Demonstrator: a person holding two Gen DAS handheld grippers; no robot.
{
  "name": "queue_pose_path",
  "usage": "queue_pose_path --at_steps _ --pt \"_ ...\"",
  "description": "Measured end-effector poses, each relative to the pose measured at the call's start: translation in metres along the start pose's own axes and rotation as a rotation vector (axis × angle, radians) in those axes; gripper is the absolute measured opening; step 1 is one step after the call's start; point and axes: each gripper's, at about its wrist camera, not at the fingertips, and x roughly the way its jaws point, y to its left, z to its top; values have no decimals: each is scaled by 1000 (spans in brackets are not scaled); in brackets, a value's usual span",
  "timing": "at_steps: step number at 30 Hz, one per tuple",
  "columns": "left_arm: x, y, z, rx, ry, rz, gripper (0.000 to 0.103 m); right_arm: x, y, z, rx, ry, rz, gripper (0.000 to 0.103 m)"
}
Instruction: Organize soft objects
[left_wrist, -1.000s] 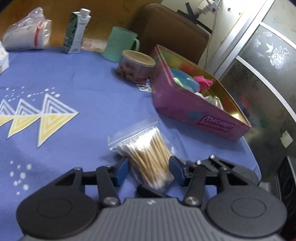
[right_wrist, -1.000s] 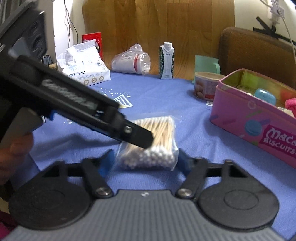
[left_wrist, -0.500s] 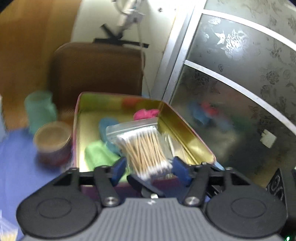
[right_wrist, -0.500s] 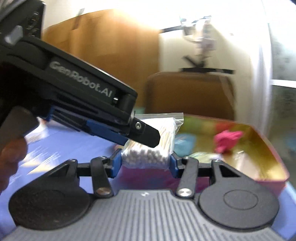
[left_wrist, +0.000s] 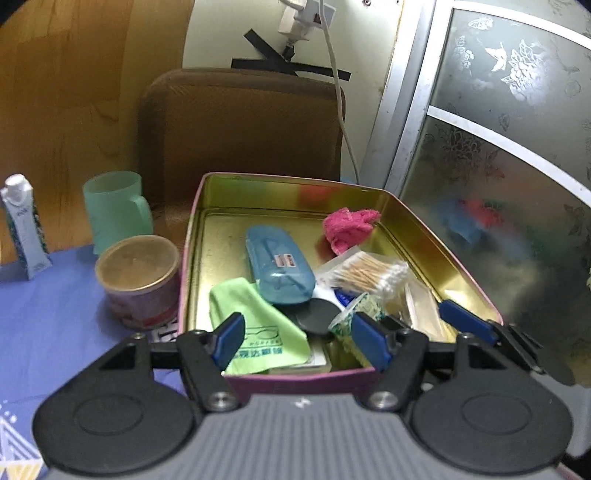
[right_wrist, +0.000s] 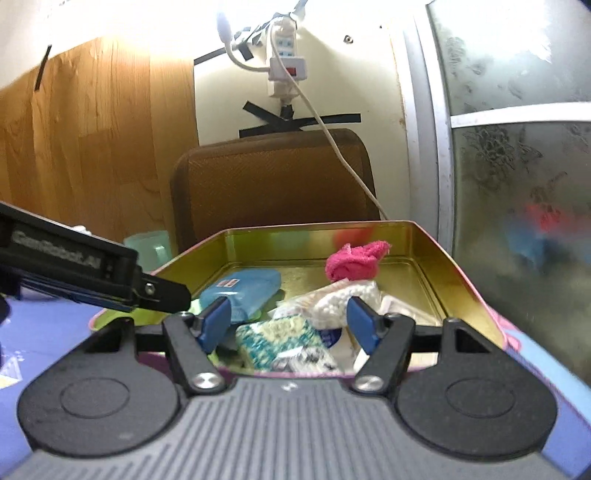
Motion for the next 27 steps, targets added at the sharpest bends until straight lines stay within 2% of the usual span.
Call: queue_pose_path --at_steps 5,8,11,14,17,20,27 --pt "-24 -5 -13 31 -22 33 67 -24 5 -6 22 -21 -1 71" --pt "-38 -5 -22 40 -37 59 72 -34 4 -6 48 -24 4 71" --pt "-50 -5 -32 59 -46 108 73 -44 4 -9 79 -5 13 71" --pt "-60 -4 -43 63 -48 152 82 -52 2 -14 113 20 18 71" --pt "-66 0 -52 57 -36 173 83 -56 3 -18 147 60 32 71" --pt "-70 1 -61 57 -31 191 94 -59 6 -22 168 94 40 74" --pt "-73 8 -73 37 -4 239 103 -68 19 -24 172 97 54 78"
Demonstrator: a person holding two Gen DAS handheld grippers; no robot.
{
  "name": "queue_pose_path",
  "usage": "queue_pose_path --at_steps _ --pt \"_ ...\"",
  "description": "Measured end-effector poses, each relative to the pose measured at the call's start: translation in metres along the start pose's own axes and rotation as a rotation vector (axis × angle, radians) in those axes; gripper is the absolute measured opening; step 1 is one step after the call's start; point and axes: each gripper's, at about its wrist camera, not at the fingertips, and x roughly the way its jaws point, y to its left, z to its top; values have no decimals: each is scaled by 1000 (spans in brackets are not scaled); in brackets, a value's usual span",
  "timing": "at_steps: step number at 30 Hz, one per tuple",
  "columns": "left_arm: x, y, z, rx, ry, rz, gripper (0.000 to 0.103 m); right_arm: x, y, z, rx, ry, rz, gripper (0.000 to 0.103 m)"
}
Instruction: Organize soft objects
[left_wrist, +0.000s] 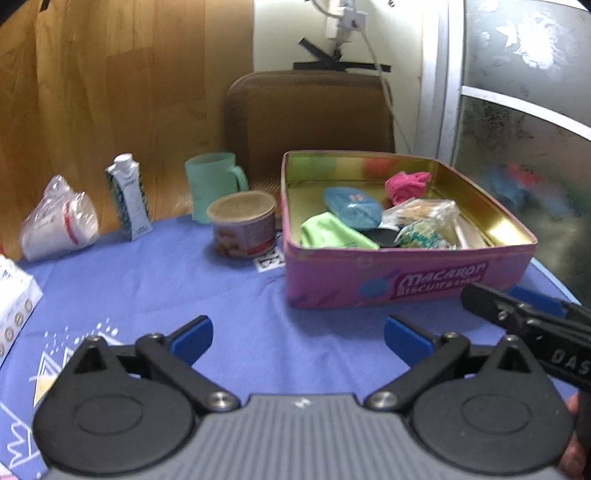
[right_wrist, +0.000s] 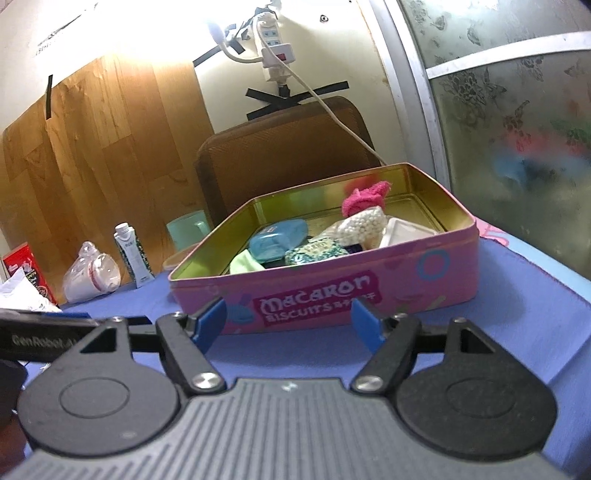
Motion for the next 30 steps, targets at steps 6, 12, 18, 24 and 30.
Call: queue_pose_path --at_steps 6,12,18,24,30 --pt "2 10 -7 -16 30 31 103 -4 8 0 -1 -6 8 79" --pt "2 12 -13 -2 36 66 103 -4 13 0 10 5 23 82" --pt "-2 11 -13 6 26 69 103 -2 16 -1 5 13 33 82" --pt "3 11 -13 9 50 88 103 -3 17 -1 -3 9 35 82" --pt "2 9 -15 31 25 141 103 -4 16 -2 1 8 35 82"
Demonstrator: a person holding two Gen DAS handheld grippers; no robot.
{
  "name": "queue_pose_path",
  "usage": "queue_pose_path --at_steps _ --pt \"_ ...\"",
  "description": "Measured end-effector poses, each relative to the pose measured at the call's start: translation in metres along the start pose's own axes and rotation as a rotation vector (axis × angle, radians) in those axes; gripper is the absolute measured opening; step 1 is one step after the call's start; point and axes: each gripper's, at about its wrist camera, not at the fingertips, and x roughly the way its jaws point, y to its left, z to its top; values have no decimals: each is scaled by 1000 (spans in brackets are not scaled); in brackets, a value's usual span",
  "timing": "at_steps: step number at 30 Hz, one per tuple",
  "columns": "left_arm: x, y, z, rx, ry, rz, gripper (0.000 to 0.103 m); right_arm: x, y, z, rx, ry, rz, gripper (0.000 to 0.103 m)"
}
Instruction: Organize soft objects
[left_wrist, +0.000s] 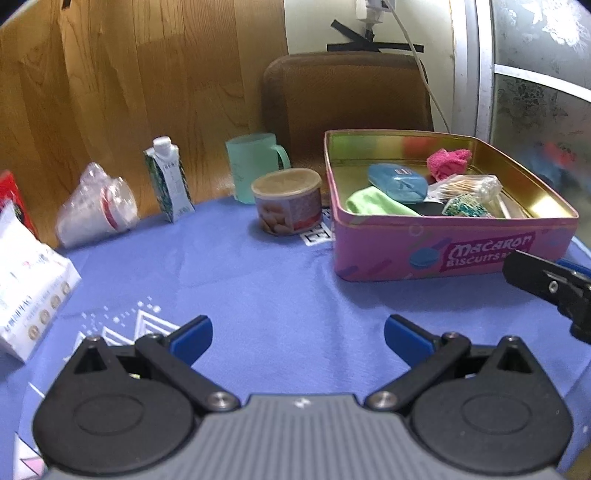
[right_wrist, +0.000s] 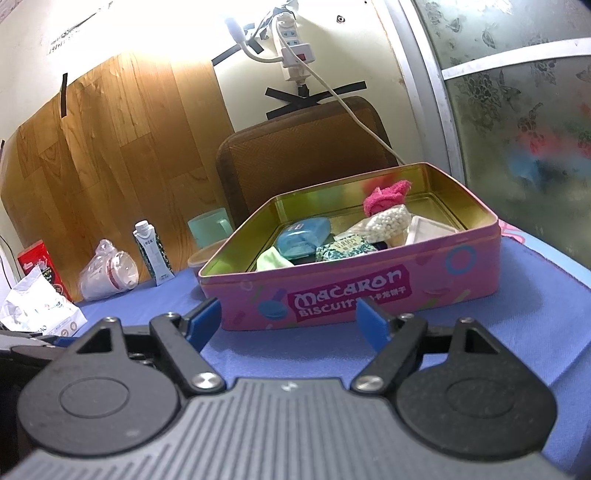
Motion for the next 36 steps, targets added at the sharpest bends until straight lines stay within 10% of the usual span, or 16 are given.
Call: queue_pose_path --at_steps 36 --pt "-1 0 -2 3 24 11 103 -3 -2 -3 13 3 -4 84"
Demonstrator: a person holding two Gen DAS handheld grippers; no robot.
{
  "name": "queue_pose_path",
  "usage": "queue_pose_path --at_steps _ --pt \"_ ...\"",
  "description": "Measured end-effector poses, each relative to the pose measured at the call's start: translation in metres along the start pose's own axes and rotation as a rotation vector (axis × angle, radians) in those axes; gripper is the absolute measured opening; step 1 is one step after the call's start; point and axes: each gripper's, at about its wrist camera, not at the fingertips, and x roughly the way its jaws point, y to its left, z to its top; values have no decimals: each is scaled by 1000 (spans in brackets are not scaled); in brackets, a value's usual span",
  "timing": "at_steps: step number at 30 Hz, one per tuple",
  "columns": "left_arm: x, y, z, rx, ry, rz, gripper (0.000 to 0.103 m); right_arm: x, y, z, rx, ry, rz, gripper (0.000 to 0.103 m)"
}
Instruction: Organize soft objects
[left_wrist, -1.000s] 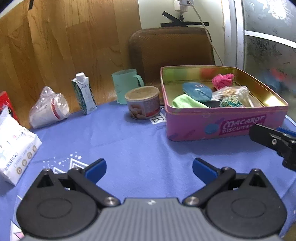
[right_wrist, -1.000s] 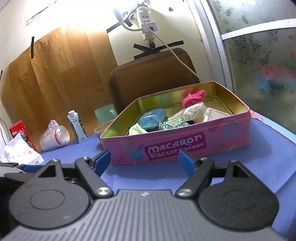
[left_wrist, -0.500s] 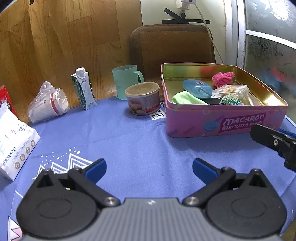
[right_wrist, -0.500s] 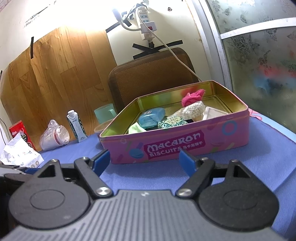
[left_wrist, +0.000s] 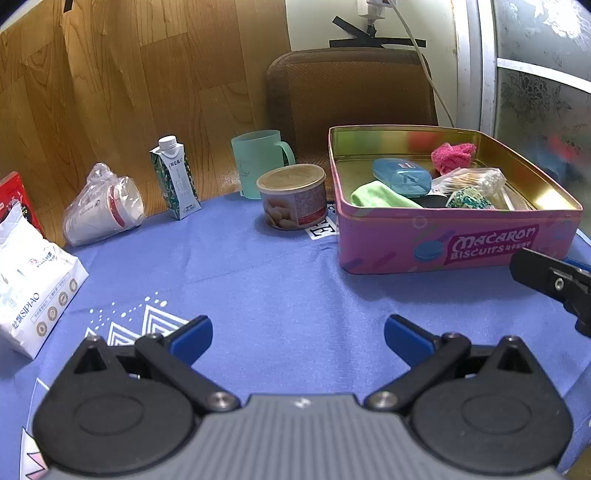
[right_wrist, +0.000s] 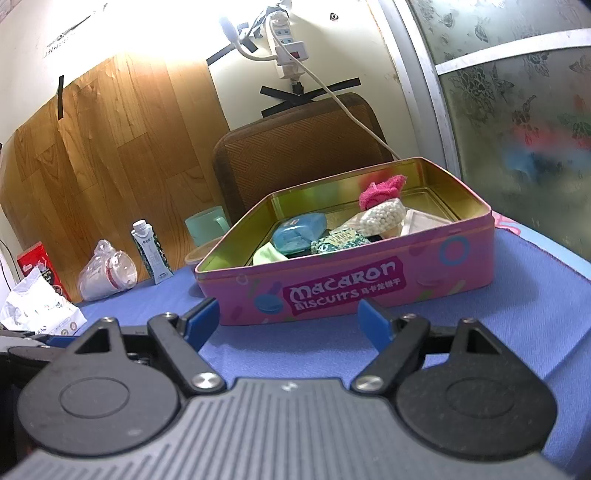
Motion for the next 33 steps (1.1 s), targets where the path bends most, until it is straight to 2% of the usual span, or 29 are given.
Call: queue_pose_path --at_steps 16,33 --pt "3 0 -1 7 21 -19 103 0 0 -3 17 8 -9 84" --pt "9 -6 -7 21 77 -44 103 0 -1 -3 19 10 -9 85"
